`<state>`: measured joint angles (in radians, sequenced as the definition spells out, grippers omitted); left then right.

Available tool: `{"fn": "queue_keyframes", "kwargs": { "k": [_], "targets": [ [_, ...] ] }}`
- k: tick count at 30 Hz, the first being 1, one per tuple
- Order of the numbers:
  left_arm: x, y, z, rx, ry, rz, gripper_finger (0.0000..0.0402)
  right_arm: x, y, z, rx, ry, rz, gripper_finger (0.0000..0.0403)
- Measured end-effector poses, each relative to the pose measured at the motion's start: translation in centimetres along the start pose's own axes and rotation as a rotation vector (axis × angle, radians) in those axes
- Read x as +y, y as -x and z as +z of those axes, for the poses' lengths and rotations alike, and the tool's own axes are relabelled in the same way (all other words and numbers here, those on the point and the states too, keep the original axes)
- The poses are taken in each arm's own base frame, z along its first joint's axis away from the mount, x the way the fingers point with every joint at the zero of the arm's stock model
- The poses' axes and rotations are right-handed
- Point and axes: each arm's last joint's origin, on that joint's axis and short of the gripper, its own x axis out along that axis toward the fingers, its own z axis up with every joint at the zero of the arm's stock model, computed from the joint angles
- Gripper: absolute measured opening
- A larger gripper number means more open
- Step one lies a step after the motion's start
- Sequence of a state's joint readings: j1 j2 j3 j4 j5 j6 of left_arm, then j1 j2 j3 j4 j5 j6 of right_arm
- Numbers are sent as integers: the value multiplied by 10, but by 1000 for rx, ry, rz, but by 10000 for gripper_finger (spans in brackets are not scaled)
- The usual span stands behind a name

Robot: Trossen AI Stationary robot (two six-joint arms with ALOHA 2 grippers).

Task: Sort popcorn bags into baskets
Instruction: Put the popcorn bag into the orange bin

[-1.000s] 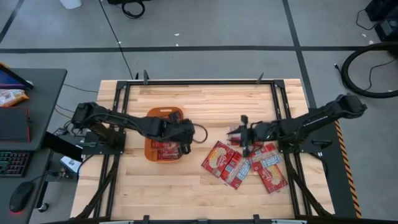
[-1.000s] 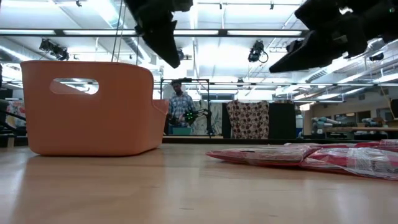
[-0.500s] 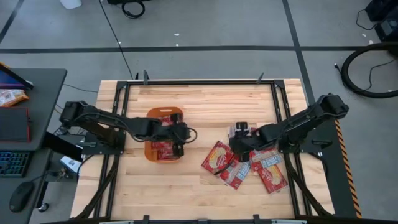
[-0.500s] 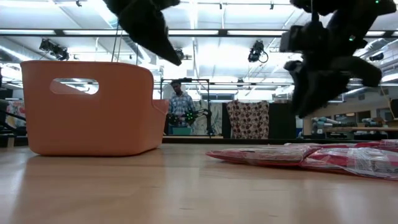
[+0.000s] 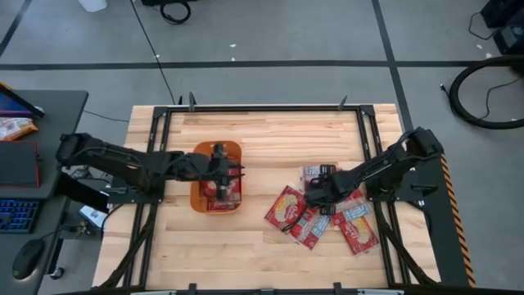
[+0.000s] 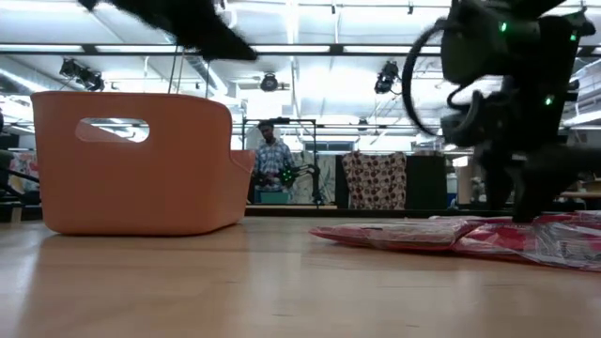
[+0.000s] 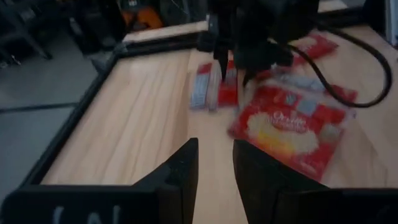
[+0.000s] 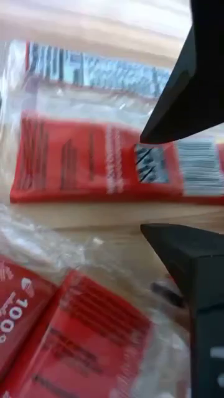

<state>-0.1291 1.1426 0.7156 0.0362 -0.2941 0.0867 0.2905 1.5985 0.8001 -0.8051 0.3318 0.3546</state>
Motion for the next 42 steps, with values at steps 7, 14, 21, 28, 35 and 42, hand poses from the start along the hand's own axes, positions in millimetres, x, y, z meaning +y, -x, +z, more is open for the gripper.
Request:
{"fn": "queue_keyframes", "kwargs": {
  "k": [7,14,21,28,35,42],
  "targets": [
    [1,11,-10,-159,43,-6,105,4,-11,0,38,41,-29,151],
    [0,22,-27,-334,60,-10,105,2,-7,1,20,72,-39,37],
    [2,35,-44,-435,118,-7,105,-5,12,17,-56,109,-99,18],
    [2,36,-47,-425,173,-25,105,-16,58,63,-246,149,-121,8],
    [2,48,-40,-479,266,-70,105,-29,103,108,-461,191,-176,12],
    [1,75,-48,-577,268,-152,105,-17,111,153,-487,406,-221,11]
  ]
}}
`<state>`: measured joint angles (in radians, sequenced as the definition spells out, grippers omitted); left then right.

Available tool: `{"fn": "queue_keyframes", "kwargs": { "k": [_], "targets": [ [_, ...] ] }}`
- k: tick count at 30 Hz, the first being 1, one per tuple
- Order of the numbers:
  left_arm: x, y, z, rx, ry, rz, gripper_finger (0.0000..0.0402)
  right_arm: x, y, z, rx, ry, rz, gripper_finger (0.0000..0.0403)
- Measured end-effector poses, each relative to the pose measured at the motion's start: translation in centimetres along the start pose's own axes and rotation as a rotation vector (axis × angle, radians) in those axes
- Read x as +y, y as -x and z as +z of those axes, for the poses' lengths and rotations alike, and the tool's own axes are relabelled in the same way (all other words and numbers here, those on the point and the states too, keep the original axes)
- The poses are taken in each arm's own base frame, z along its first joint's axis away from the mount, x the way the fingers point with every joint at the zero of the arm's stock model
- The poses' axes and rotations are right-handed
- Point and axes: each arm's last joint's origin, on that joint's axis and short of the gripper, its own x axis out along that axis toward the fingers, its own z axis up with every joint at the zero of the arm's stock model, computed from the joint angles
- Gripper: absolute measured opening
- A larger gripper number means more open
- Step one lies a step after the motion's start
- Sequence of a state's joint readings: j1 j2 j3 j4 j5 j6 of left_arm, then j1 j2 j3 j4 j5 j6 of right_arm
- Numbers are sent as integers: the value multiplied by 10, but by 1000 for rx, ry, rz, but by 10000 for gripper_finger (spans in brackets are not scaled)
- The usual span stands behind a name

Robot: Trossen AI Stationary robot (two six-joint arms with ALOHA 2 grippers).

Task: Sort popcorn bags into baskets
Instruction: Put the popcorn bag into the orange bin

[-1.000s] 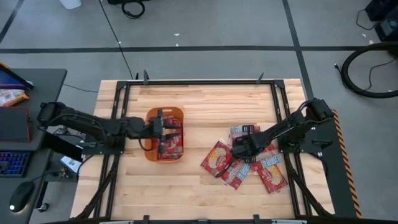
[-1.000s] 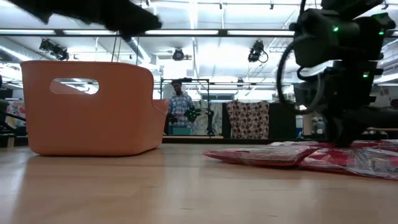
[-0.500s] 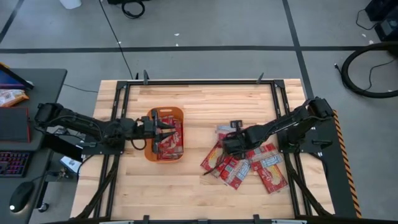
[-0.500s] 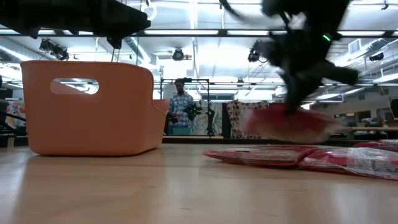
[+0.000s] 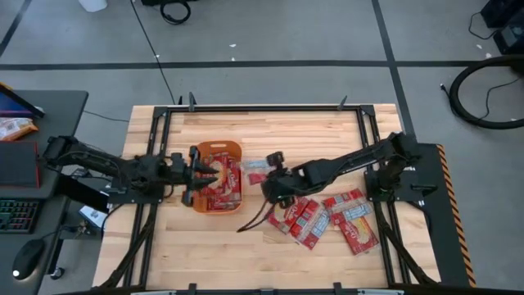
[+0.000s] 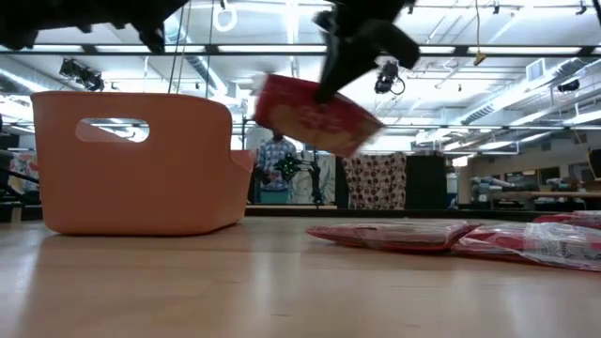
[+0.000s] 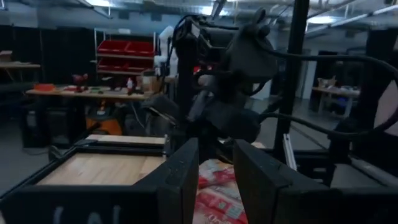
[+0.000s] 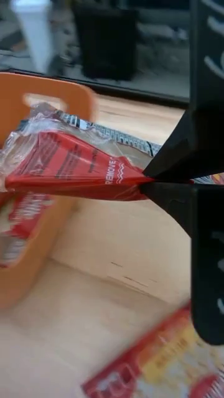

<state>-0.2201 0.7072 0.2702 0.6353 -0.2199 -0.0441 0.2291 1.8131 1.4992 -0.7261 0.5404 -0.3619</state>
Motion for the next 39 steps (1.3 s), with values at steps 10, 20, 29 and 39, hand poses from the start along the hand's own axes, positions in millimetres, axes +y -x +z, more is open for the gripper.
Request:
{"fn": "queue_keyframes", "kwargs": {
  "k": [10,20,29,39],
  "targets": [
    [5,24,1,-97,15,-3,105,-4,-41,45,-122,458,-91,11],
    [5,26,0,-105,47,-6,105,-7,-113,53,-262,954,-186,20],
    [5,26,-1,-99,46,-5,105,-22,-123,51,-225,790,-270,104],
    [5,25,-1,-96,46,-5,105,-12,-76,39,33,352,-256,152]
  ]
}}
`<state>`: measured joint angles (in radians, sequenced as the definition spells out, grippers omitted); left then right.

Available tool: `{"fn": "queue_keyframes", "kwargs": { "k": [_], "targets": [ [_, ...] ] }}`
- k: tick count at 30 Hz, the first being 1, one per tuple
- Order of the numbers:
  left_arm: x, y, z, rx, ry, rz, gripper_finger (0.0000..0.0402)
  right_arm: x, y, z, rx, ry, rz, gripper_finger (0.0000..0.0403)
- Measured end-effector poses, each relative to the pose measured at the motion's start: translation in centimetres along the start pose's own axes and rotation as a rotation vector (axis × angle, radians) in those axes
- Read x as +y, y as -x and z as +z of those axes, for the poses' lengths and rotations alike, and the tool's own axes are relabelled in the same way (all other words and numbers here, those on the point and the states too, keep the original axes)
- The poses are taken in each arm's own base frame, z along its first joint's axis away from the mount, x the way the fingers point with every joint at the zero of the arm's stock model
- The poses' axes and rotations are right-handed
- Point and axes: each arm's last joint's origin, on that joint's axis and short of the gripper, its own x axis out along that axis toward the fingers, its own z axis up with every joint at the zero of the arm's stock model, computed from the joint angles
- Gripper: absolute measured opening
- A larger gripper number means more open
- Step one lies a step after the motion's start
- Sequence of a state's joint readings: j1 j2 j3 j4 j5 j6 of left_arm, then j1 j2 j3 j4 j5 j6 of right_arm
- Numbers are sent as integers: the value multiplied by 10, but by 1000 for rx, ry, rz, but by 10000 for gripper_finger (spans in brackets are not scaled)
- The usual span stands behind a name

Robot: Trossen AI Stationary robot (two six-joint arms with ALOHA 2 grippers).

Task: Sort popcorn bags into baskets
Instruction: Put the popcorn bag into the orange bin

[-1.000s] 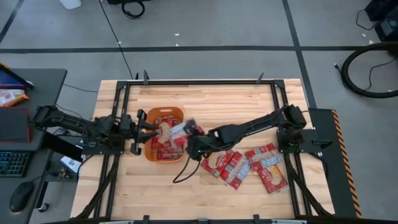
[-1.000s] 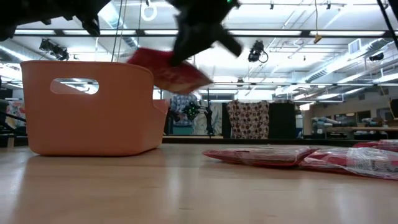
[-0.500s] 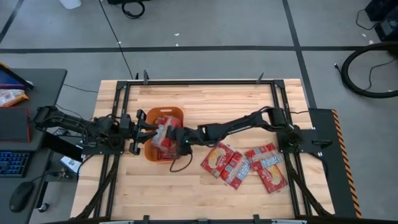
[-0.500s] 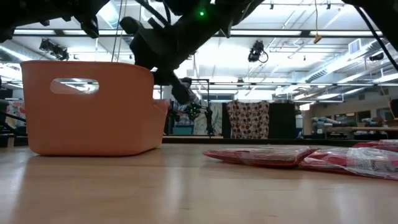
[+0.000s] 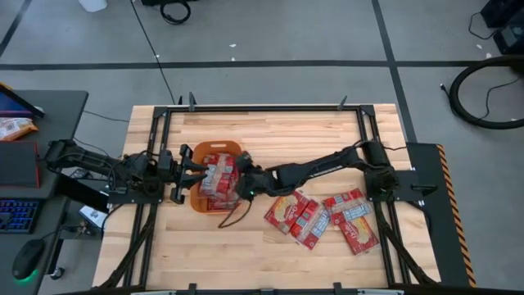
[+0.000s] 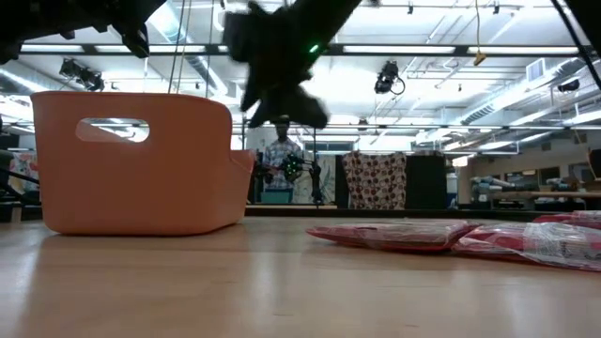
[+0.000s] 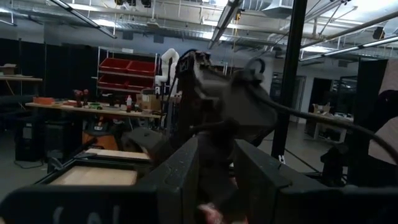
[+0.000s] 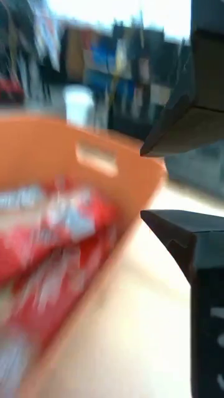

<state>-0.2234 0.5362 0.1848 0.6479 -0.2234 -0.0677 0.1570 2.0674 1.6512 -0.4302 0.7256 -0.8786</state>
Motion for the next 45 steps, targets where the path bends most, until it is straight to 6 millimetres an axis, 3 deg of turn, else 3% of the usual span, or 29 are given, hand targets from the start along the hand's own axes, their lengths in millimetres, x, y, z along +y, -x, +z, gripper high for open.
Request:
{"fn": "queue_keyframes", "kwargs": {
  "k": [9,14,19,28,37,41,45],
  "targets": [
    [0,0,0,1,0,0,105,30,50,-13,-73,-297,669,151],
    [0,0,0,1,0,1,105,77,56,-16,-21,-240,863,152],
    [0,0,0,1,0,1,105,109,63,-24,72,-195,903,165],
    [0,0,0,1,0,1,105,136,83,-20,119,-67,753,196],
    [0,0,0,2,0,1,105,158,74,-28,85,-78,692,192],
    [0,0,0,2,0,1,105,158,72,-30,97,-76,682,166],
    [0,0,0,2,0,1,105,157,70,-31,106,-82,687,109]
  ]
}}
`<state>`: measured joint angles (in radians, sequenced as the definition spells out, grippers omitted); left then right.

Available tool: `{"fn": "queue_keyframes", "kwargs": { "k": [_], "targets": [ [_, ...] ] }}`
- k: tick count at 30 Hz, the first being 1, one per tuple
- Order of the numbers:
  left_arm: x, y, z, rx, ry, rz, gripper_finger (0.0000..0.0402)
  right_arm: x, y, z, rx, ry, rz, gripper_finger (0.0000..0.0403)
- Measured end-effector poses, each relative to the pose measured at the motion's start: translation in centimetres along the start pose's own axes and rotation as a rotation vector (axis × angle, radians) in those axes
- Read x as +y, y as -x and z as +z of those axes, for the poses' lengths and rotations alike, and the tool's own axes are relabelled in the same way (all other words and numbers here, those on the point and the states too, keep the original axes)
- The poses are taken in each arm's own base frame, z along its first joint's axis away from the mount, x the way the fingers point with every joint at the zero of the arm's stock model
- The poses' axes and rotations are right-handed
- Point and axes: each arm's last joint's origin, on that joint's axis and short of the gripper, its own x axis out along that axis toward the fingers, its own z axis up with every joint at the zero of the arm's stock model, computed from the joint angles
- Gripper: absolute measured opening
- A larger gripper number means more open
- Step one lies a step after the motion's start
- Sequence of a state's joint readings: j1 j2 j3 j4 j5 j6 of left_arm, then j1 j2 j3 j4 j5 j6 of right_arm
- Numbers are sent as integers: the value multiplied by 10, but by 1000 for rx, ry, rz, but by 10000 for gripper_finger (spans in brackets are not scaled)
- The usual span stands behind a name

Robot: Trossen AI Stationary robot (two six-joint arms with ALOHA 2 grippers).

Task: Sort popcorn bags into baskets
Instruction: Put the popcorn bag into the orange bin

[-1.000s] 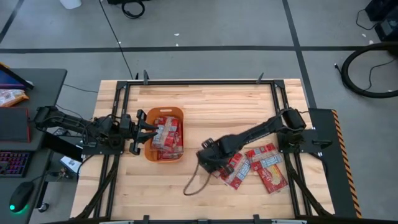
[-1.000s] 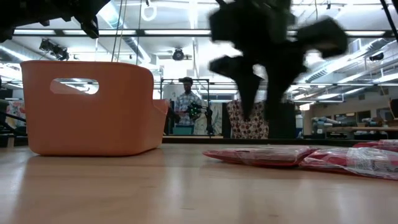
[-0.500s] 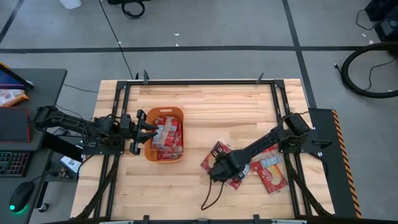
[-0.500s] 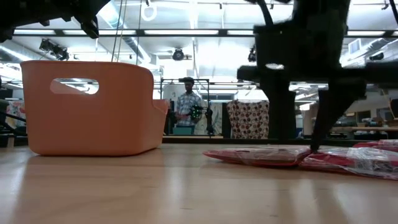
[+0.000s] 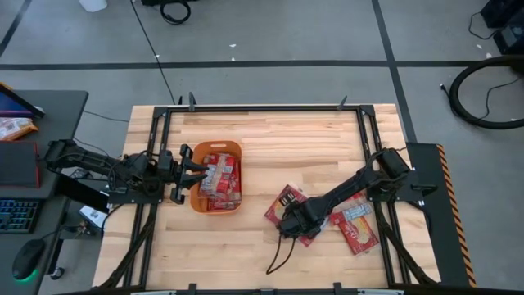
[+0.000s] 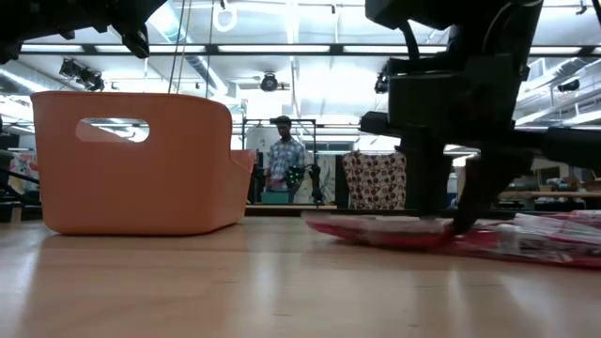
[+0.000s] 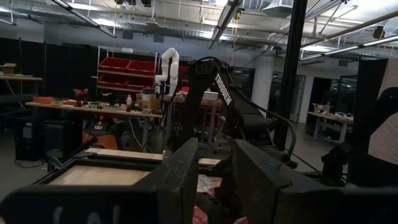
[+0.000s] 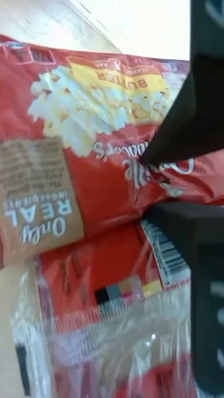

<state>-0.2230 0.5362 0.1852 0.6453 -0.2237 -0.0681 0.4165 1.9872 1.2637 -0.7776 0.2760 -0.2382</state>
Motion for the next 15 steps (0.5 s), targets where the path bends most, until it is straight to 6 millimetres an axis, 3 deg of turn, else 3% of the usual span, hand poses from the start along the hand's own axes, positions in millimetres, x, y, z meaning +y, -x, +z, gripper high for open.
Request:
{"fn": "queue_keyframes", "kwargs": {
  "k": [7,15],
  "targets": [
    [0,0,-1,8,-2,1,105,-2,4,0,36,10,1,15],
    [0,0,-1,7,-2,1,105,-22,40,10,127,45,-145,19]
  ]
}}
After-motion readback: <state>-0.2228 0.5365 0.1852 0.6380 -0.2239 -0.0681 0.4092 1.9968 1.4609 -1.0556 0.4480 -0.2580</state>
